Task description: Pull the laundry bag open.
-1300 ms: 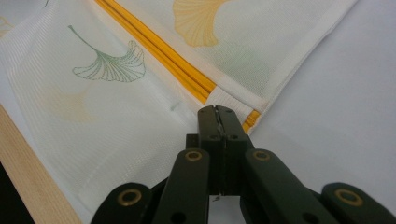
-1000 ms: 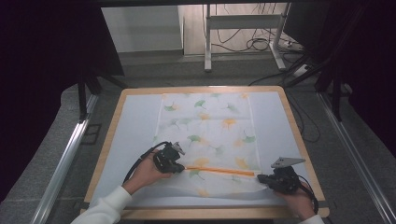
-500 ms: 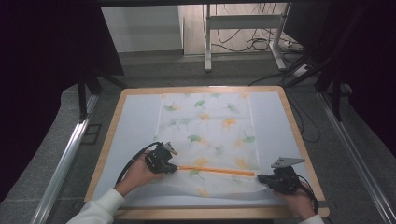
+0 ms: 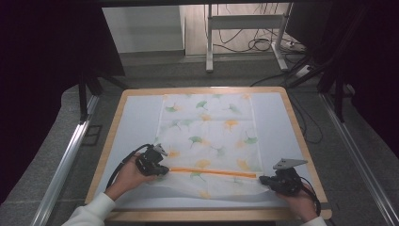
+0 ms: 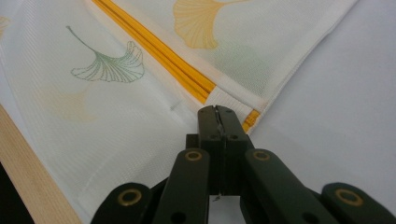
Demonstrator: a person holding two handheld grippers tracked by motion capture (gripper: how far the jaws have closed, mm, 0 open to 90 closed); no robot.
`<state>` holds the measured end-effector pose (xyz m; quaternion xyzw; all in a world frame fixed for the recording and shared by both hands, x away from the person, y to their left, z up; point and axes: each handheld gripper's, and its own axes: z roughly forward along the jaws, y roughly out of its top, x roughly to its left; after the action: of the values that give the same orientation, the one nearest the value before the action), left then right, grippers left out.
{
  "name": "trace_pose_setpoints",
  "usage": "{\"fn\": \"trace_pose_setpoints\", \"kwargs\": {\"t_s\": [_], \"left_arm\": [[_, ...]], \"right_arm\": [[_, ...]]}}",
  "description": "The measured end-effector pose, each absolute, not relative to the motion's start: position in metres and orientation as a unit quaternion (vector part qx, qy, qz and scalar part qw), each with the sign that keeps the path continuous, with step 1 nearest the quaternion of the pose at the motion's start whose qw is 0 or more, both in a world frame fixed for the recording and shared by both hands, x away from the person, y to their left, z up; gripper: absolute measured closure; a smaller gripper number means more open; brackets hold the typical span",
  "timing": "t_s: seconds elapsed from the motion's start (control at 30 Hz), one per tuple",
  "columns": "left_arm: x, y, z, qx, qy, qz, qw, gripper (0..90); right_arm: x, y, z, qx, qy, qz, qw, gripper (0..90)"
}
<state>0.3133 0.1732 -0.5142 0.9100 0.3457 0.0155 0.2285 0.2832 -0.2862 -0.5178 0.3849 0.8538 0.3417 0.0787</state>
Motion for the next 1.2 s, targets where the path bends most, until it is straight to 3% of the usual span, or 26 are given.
{"fn": "trace_pose_setpoints", "kwargs": {"t_s": [1.2], "left_arm": [[0.302, 0.205, -0.516, 0.900, 0.372, 0.025, 0.226, 90.0]], "right_arm": [[0.283, -0.285, -0.518, 0.382, 0.856, 0.339, 0.082, 89.3]]}}
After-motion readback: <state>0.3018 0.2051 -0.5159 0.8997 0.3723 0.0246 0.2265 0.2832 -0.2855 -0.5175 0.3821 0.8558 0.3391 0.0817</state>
